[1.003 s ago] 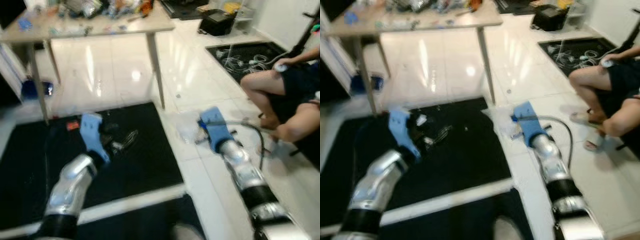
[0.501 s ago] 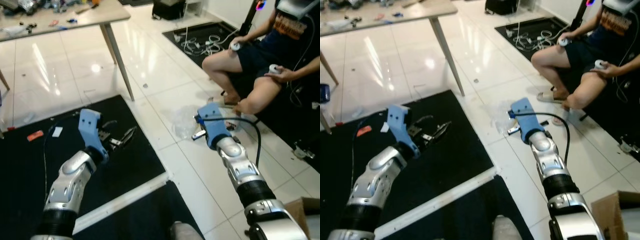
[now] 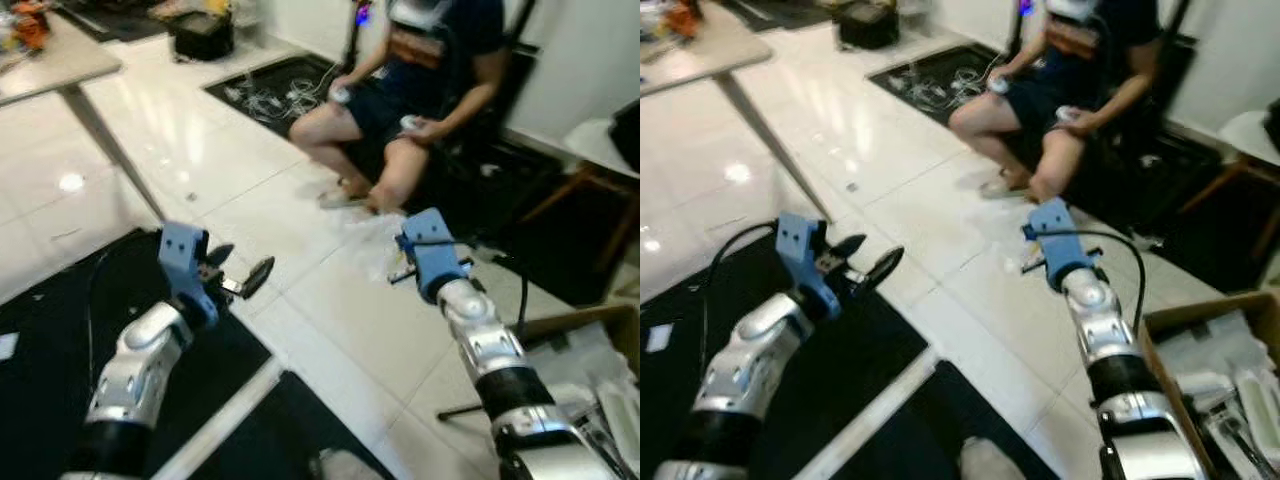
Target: Picking trash to rubbish bin
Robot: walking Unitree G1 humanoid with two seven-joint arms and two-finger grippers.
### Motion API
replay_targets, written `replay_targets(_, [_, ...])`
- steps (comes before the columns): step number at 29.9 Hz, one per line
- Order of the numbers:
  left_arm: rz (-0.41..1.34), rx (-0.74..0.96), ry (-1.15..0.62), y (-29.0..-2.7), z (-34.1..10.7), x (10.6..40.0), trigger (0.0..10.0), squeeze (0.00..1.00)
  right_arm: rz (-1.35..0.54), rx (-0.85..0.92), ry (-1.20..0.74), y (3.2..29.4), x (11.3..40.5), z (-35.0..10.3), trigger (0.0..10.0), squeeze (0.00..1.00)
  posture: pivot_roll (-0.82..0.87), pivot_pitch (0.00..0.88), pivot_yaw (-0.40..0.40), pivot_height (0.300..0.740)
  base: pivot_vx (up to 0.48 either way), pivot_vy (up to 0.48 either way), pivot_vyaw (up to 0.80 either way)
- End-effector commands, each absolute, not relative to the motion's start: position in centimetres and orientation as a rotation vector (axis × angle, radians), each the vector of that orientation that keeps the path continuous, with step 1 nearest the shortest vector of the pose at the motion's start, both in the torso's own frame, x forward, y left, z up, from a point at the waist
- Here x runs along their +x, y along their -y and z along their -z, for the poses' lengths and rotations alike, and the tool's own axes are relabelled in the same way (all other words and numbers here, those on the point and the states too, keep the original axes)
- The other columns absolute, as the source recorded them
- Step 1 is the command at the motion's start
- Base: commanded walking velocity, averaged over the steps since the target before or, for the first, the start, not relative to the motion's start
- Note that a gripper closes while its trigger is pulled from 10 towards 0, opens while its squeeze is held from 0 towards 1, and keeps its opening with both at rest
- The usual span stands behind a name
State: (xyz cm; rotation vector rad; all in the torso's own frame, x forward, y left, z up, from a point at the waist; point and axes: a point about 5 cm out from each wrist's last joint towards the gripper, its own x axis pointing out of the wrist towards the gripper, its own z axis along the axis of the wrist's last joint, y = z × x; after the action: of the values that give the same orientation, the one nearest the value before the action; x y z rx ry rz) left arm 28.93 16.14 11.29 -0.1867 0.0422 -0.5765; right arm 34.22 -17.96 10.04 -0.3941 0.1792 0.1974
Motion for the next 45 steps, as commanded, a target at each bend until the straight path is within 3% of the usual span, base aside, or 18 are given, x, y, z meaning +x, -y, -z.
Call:
replay_targets(1, [0.573, -0.176, -0.062, -16.2, -10.9, 28.8, 10.0, 0.0, -0.2, -0.386, -0.183, 17.9, 34.2, -9.9, 10.0, 0.0, -0.12, 0.0, 0.025, 0.74, 0.0, 0.0, -0.77])
replay_targets(27, [0.571, -0.176, -0.063, -16.3, -10.9, 28.8, 10.0, 0.0, -0.181, -0.361, -0.175, 18.1, 34.2, -10.0, 10.0, 0.0, -0.12, 0.0, 0.025, 0.74, 0.0, 0.0, -0.77])
replay_targets(36, [0.569, -0.177, -0.065, -16.3, -10.9, 28.9, 10.0, 0.0, -0.051, -0.147, -0.173, 19.7, 34.4, -10.3, 10.0, 0.0, -0.11, 0.0, 0.029, 0.74, 0.0, 0.0, -0.77])
replay_targets(37, [0.569, -0.177, -0.066, -16.4, -10.8, 28.9, 10.0, 0.0, 0.032, 0.013, -0.156, 20.7, 34.4, -10.5, 10.0, 0.0, -0.11, 0.0, 0.03, 0.74, 0.0, 0.0, -0.77])
replay_targets(40, [0.568, -0.177, -0.066, -16.4, -10.8, 28.9, 10.0, 0.0, 0.099, 0.142, -0.131, 21.4, 34.5, -10.8, 10.0, 0.0, -0.11, 0.0, 0.031, 0.74, 0.0, 0.0, -0.77])
replay_targets(45, [0.568, -0.177, -0.068, -16.4, -10.8, 28.9, 10.0, 0.0, 0.127, 0.134, -0.066, 21.3, 34.7, -12.2, 10.0, 0.0, -0.1, 0.0, 0.033, 0.74, 0.0, 0.0, -0.77])
